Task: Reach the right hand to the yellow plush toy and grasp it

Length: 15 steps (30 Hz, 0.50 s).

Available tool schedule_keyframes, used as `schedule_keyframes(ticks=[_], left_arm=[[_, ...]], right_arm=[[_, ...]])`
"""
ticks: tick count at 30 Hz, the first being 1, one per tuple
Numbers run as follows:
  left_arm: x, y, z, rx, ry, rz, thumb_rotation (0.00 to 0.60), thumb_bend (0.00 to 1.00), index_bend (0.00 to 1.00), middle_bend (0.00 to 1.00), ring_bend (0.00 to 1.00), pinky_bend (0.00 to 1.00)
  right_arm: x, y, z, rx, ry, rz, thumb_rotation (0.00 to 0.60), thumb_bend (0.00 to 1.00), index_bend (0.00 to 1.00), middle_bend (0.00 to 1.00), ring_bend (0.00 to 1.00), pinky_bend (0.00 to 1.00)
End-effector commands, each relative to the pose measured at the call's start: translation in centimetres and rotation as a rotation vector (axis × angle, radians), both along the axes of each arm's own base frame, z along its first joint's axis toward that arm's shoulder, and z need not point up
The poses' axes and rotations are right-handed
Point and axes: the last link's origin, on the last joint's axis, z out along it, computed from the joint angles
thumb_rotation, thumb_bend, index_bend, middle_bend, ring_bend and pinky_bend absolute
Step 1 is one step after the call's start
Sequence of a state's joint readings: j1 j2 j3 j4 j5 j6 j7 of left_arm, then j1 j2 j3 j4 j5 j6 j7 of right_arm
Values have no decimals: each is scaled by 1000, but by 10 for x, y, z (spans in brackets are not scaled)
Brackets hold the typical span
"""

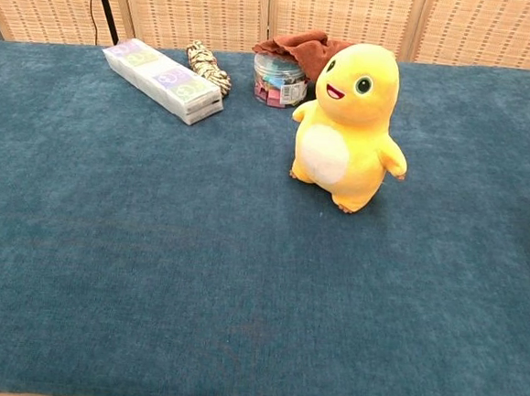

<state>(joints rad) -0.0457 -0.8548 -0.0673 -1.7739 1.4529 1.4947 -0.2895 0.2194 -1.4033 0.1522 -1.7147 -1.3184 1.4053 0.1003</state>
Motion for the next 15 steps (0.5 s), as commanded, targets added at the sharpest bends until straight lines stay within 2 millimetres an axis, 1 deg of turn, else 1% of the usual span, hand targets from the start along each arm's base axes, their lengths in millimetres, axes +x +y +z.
schedule_keyframes(ticks=[1,12,15], left_arm=[[0,0,0,2,-2,1,600,72,0,0,0,0],[-2,0,2,3,-8,5,600,72,0,0,0,0],[-2,0,3,4,-9,7,600,73,0,0,0,0]], right_arm=[[21,-13,-17,81,-113,-21,600,0,317,0,0,0],[55,-47,-58,197,-167,-118,600,0,327,0,0,0],[64,-54,-66,227,-230,-158,600,0,330,0,0,0]])
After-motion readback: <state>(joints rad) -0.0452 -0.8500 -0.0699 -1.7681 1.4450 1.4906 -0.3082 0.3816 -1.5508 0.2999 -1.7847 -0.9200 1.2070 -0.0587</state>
